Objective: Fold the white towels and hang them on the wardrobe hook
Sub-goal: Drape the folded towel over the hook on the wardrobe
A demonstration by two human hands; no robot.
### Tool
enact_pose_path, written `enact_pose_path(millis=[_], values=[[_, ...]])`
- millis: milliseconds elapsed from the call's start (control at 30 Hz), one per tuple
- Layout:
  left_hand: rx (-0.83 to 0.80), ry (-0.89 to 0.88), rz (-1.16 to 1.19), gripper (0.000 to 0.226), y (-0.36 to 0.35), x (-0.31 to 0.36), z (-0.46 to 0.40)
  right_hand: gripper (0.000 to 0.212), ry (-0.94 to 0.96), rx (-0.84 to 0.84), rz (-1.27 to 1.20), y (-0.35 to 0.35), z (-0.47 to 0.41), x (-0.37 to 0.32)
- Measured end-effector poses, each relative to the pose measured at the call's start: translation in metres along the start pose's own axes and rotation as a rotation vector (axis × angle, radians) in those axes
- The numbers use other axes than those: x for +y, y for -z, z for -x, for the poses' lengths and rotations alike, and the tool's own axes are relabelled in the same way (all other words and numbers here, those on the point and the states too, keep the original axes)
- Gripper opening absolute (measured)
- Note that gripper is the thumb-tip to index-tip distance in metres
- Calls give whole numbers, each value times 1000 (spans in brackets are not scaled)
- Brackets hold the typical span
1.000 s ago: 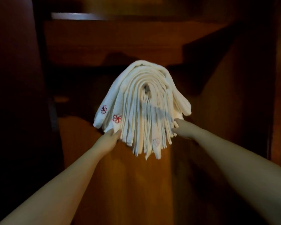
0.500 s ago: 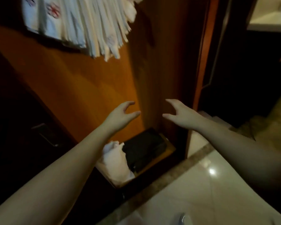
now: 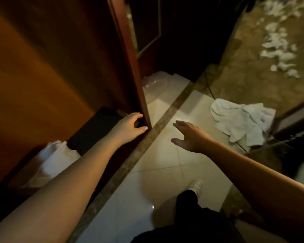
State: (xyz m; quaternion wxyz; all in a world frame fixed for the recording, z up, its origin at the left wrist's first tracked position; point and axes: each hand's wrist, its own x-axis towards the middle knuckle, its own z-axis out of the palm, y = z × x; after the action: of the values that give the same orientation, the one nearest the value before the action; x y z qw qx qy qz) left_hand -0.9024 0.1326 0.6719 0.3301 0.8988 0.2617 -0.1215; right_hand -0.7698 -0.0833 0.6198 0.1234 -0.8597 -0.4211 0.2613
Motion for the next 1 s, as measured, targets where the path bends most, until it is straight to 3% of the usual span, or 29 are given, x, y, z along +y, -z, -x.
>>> enact_pose_path(millis=[300, 600, 1000], values=[[-207, -35, -39, 62, -98, 119, -190, 75, -309, -182, -50, 23, -30, 212], [-401, -112, -142, 62, -204, 205, -371, 73, -583, -228, -150, 30, -80, 386], [-659, -158, -209, 59, -345, 285, -644, 68, -877, -289, -413, 17, -219, 599]])
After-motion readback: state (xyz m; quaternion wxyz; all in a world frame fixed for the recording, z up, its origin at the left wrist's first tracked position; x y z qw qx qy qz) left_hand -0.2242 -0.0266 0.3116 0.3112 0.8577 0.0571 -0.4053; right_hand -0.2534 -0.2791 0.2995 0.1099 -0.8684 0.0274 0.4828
